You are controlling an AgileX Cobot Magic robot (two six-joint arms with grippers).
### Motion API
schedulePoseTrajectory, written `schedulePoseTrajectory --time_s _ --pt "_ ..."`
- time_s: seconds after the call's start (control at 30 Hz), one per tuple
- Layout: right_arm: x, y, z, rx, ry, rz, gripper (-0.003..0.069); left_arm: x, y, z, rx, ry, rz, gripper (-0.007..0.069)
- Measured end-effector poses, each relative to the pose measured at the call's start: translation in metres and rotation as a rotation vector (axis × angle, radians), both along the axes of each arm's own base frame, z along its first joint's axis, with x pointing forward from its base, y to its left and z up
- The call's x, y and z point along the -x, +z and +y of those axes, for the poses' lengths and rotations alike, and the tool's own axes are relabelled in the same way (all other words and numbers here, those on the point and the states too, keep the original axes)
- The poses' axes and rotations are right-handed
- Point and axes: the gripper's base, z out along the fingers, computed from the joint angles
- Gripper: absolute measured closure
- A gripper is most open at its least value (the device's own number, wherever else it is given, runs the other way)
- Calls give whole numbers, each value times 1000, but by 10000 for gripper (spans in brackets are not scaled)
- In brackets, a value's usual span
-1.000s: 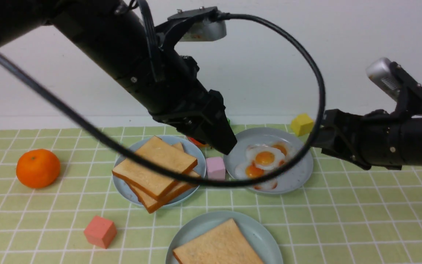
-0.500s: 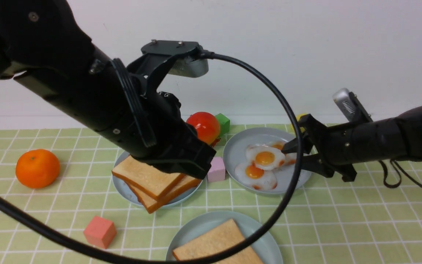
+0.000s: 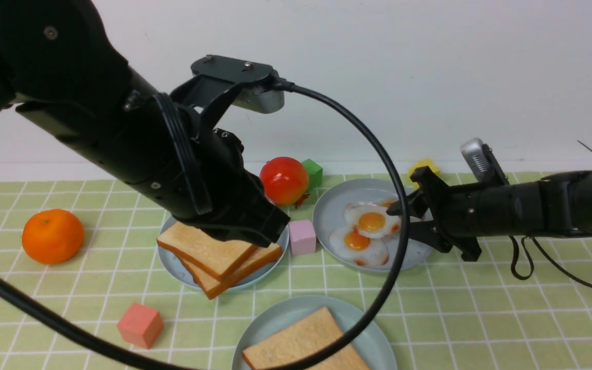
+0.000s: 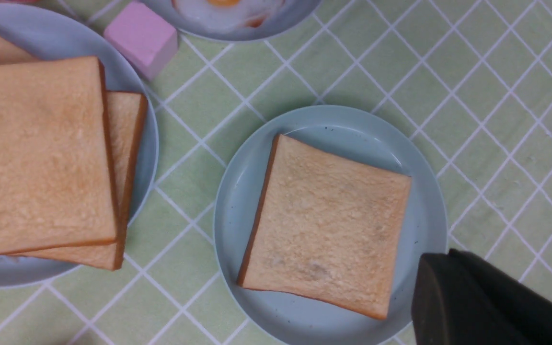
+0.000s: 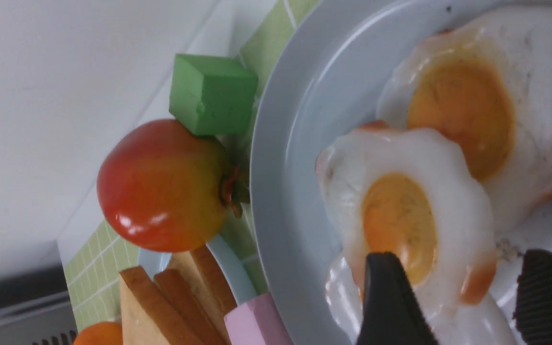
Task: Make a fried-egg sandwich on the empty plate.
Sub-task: Use the right arm to grab a fried egg
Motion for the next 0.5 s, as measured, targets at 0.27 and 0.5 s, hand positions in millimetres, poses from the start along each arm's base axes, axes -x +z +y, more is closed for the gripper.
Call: schedulePoseTrajectory --time_s 0.27,0.5 --pt "-9 -17 0 -18 -37 32 280 0 -1 1 -12 1 -6 638" --pt "-12 -18 1 -23 -34 31 382 0 -2 3 -37 -5 -4 638"
